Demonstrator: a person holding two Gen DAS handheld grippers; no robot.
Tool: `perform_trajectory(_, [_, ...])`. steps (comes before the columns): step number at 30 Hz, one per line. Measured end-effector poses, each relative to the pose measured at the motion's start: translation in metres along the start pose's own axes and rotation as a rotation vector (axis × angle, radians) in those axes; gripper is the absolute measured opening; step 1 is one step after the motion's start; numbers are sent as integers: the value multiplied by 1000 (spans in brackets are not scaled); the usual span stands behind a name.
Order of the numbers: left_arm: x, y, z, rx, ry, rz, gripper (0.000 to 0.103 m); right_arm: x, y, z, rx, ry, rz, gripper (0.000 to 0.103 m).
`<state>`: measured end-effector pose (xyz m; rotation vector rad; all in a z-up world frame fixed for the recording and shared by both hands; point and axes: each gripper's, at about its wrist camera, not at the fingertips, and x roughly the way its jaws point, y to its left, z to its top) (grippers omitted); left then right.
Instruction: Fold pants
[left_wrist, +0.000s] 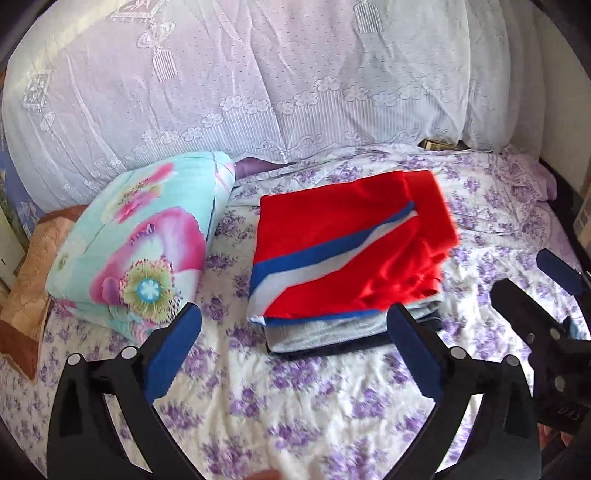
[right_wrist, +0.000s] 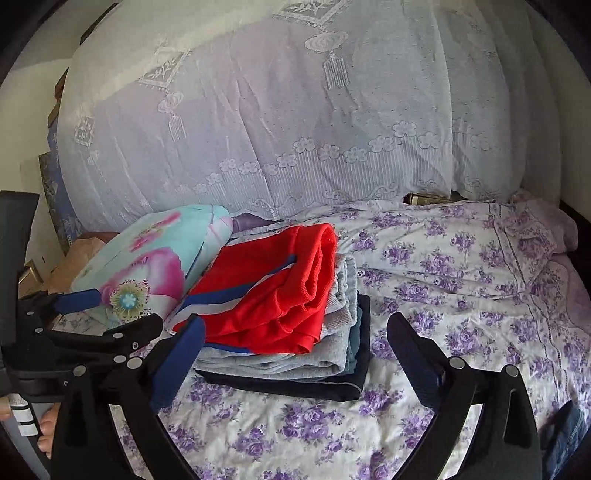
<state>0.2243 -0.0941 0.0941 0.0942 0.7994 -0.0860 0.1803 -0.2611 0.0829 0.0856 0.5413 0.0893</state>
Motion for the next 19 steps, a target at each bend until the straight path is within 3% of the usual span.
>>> perform_trajectory(5, [-27, 3, -10, -69, -79, -24, 98, -21, 5, 7, -6, -26, 0, 99])
perform_trajectory(19, [-64, 0, -30, -46, -70, 3, 98, -66, 15, 3, -34, -56, -7, 99])
